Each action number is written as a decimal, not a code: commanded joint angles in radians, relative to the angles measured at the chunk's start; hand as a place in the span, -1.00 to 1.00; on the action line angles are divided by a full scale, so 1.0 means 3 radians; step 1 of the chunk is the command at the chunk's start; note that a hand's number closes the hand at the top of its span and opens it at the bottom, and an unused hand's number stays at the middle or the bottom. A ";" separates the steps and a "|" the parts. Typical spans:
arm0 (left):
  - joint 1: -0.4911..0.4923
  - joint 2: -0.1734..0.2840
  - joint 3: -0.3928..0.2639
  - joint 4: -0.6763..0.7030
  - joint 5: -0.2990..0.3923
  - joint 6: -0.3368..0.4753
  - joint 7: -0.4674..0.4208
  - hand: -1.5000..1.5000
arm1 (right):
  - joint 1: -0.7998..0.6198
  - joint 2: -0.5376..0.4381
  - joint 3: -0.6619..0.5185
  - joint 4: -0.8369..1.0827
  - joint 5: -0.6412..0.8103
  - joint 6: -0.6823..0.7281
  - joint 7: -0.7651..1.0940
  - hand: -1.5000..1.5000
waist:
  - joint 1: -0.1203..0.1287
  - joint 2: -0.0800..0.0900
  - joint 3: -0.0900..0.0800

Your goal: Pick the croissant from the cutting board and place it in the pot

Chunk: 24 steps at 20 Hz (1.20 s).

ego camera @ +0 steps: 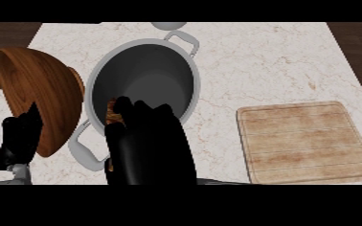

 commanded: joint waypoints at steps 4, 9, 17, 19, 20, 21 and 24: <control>0.0169 -0.0081 0.0008 -0.0050 -0.0065 0.0018 -0.0137 0.00 | -0.0191 0.0014 -0.0579 0.0826 -0.0229 -0.0284 -0.0601 1.00 | -0.0018 0.0008 0.0002; 0.0063 -0.0032 0.0047 -0.0062 -0.0029 -0.0075 -0.0005 0.00 | -0.0264 0.0015 -0.0887 0.1469 -0.0431 -0.0506 -0.1182 1.00 | -0.0025 0.0009 0.0002; -0.0042 -0.0095 0.0029 0.0044 -0.0094 -0.0032 -0.0050 0.00 | -0.0778 0.0015 -0.0825 0.2994 -0.0540 -0.0944 -0.1730 1.00 | 0.0035 0.0029 0.0000; -0.0165 -0.0101 -0.0017 0.0056 -0.0100 -0.0059 0.0006 0.00 | -0.0893 0.0015 -0.0978 0.3193 -0.1088 -0.1197 -0.1971 1.00 | 0.0115 0.0054 0.0001; -0.0083 -0.0061 -0.0013 -0.0051 -0.0062 -0.0128 0.0056 0.00 | -0.0959 0.0015 -0.1048 0.3344 -0.1172 -0.1175 -0.1980 1.00 | 0.0132 0.0050 0.0002; -0.0004 -0.0223 -0.0111 -0.0077 -0.0199 0.0049 0.0002 0.00 | -0.0896 0.0015 -0.0946 0.3319 -0.1302 -0.1160 -0.1960 -1.00 | 0.0116 0.0041 0.0002; -0.0150 -0.0188 -0.0073 0.0072 -0.0152 -0.0014 -0.0017 0.00 | -0.0933 0.0015 -0.1109 0.3579 -0.1668 -0.1208 -0.2301 -1.00 | 0.0135 0.0061 0.0002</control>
